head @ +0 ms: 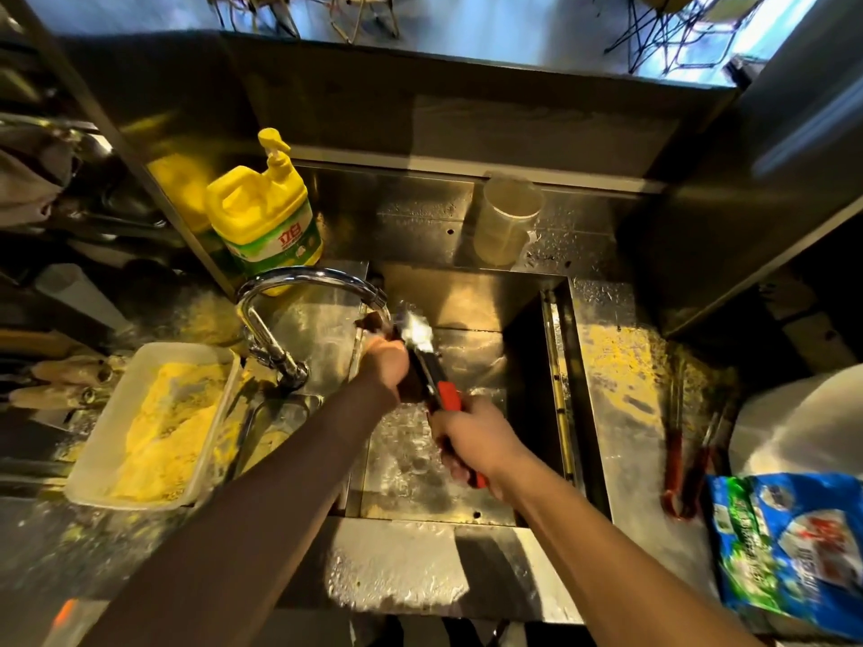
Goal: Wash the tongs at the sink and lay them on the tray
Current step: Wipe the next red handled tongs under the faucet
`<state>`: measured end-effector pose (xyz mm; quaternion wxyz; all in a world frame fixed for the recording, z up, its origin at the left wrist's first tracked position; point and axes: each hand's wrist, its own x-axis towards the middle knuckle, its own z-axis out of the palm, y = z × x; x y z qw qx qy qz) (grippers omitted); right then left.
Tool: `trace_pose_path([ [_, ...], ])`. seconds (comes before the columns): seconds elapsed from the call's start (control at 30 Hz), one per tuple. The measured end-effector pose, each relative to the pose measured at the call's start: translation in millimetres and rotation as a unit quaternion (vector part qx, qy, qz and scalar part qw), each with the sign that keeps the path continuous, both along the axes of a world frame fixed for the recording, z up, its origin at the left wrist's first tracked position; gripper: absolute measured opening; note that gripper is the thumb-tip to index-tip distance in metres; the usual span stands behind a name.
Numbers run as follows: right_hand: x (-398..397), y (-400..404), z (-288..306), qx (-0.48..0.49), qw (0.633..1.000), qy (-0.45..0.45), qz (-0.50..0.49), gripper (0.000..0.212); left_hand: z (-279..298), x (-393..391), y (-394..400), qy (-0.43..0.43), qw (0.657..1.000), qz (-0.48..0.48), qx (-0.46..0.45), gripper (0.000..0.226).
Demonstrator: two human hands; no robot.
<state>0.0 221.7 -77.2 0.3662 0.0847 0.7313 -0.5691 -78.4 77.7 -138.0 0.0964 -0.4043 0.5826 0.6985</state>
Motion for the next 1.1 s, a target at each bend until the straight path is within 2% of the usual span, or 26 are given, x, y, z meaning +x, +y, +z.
trace_pose_path([
  [0.07,-2,2,0,-0.001,1.0,0.004,-0.022,0.004,3,-1,9,0.005,1.0,-0.005,0.018,0.043],
  [0.17,-8,2,2,-0.011,1.0,0.0,-0.021,0.003,1,-4,16,0.002,0.993,0.048,0.107,0.042],
  [0.27,-6,7,0,0.01,1.0,0.003,-0.007,0.005,-5,-8,13,0.014,0.999,0.005,0.033,0.036],
  [0.33,-5,4,0,0.015,1.0,-0.005,0.002,0.004,-6,-8,13,0.018,0.999,0.016,0.03,0.027],
  [0.47,-5,9,3,-0.003,1.0,-0.003,0.006,0.005,-7,-8,17,0.004,0.994,0.022,0.108,0.024],
  [0.57,-3,9,3,-0.008,1.0,-0.006,-0.004,0.006,-3,-8,14,0.011,0.994,0.023,0.105,0.024],
  [0.67,-4,10,2,-0.022,1.0,-0.011,-0.008,0.007,1,-10,19,0.004,0.987,0.023,0.157,0.03],
  [0.9,-3,3,2,-0.033,0.999,-0.028,-0.013,0.006,8,-4,14,0.022,0.984,0.098,0.146,0.023],
  [1.1,-5,-5,6,-0.022,0.999,-0.018,-0.023,0.007,14,-2,11,0.003,0.99,0.075,0.121,0.03],
])
